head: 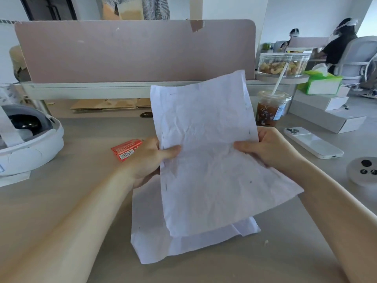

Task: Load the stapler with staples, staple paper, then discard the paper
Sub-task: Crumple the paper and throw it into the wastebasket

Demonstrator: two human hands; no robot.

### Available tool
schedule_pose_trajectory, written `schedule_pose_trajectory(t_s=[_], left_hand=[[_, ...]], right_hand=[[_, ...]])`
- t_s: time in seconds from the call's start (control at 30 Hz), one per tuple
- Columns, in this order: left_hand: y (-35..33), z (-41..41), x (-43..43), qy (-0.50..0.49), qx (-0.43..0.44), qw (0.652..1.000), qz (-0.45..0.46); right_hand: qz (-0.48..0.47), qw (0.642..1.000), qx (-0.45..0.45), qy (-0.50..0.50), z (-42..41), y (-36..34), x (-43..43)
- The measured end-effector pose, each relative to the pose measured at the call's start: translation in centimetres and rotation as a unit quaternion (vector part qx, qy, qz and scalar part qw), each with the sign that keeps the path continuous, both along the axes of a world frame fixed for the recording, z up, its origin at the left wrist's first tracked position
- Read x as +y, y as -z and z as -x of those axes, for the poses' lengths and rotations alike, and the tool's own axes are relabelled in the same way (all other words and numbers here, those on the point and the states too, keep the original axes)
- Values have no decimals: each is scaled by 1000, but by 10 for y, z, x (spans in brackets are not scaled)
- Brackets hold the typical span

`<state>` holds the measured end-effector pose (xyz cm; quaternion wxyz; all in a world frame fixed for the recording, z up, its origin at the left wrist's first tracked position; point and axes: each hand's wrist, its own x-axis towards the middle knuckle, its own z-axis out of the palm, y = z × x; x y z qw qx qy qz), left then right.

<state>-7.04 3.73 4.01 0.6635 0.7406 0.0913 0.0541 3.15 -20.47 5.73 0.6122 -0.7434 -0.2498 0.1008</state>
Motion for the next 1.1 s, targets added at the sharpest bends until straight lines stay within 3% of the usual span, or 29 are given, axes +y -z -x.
schedule_pose_trajectory(t_s=[0.13, 0.27, 0.43, 0.57, 0.7, 0.8, 0.9, 1.03, 1.1], left_hand=[[0, -2, 1, -15, -29, 997, 71], [3, -3, 8, -9, -67, 990, 121], [-4, 7, -1, 69, -63, 968, 234], [-6, 6, -21, 26, -49, 995, 80], [-3, 7, -35, 26, -60, 997, -37], [-11, 6, -57, -64, -102, 982, -148], [-22, 4, -82, -135, -172, 950, -223], [-31, 1, -126, -154, -217, 924, -276], [-37, 5, -155, -147, -237, 921, -272]], right_hand=[[-15, 999, -1, 30, -4, 0, 0], [-79, 996, 25, -16, -9, -1, -9], [-71, 997, 1, 1, -6, -4, -7], [-65, 997, -30, 42, 3, -5, -6], [-100, 993, -24, 64, 12, -8, -10], [-169, 982, 39, 76, 24, -11, -23], [-279, 949, 149, -6, 43, -12, -48], [-307, 928, 203, -61, 73, -16, -81], [-280, 939, 184, -78, 91, -21, -93]])
